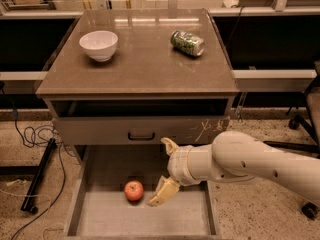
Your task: Pick apple from middle drawer and place on counter
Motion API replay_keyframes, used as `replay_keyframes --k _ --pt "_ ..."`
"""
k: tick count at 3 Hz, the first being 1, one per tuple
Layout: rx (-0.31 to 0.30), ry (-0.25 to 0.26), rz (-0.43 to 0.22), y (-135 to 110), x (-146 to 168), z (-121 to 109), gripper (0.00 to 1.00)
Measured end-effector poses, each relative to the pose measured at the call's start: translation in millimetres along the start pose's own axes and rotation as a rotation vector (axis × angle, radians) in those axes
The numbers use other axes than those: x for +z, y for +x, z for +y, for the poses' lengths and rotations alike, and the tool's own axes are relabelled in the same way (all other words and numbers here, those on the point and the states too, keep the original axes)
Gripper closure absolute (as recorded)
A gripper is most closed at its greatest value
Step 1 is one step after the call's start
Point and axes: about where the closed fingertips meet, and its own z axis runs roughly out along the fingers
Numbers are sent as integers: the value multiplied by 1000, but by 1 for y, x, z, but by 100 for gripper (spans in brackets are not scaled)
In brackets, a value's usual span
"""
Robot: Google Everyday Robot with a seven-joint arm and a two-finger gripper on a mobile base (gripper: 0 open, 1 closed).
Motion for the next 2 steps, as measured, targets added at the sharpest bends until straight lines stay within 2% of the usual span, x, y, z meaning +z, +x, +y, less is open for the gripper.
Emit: replay_keyframes --k 1,2 --pt "1 -4 -1 0 3 0 0" --pt "-24 3 47 3 14 4 0"
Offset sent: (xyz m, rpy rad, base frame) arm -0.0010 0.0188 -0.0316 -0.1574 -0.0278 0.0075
